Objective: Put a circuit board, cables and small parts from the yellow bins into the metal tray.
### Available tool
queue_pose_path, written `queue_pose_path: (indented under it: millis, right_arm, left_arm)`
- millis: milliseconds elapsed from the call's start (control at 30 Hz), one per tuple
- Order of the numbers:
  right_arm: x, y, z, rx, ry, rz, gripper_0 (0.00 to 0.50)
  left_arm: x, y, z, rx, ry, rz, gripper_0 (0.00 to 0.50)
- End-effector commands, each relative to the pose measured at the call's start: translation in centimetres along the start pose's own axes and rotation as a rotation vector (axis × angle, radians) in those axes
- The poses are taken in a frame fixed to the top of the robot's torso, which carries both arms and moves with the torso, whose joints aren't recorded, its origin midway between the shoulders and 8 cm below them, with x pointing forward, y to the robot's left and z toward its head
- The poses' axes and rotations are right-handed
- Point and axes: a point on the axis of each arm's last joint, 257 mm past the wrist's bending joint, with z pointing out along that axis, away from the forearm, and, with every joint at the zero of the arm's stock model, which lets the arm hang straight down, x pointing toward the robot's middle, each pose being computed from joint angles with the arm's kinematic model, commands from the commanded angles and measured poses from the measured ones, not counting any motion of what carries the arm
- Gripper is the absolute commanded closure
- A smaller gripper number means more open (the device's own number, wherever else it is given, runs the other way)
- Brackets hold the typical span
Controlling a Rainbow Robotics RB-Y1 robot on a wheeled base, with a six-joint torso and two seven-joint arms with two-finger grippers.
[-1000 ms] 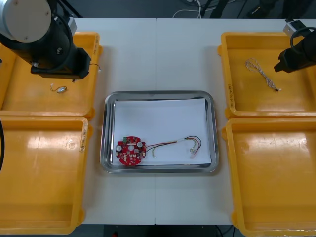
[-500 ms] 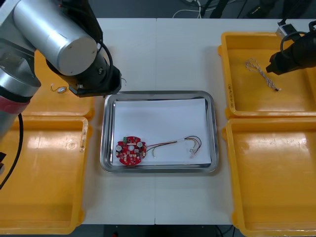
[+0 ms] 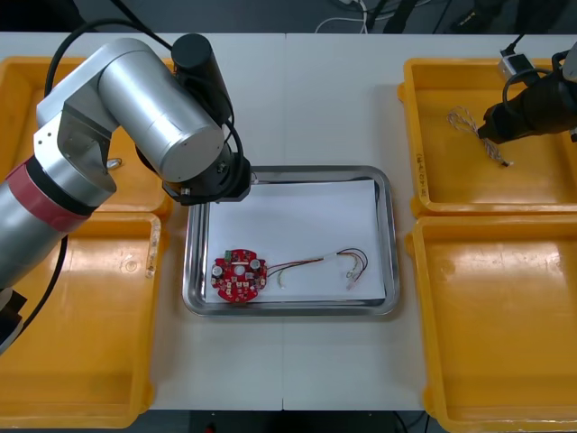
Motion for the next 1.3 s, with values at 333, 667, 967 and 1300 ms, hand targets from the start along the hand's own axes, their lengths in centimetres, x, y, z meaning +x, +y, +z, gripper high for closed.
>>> queue_pose_path:
  millis: [333,667,967,1300]
  right_arm:
    - [-2.8,1.5,0.4,-0.019,-0.074,-0.021,0.000]
    - [-1.9,2.0,1.2,-0.036,-0.079,-0.013,0.000]
    - [-1.7,2.0,1.2,-0.036,-0.077,-0.038,0.398]
    - [-2.5,2.2,0.7,-0.040,-0.087,-0.077,0.500]
  left_arm:
    - [1.4,-1.4,4.2,0.013,0.020,-0.026,0.500]
    - [2.5,-1.4,5.6,0.007,0.038,-0.021,0.500]
    - [2.1,-0.7,6.8,-0.003,0.028,-0.027,0.500]
    - [1.7,-0.6,7.2,0.003,0.016,-0.032,0.488]
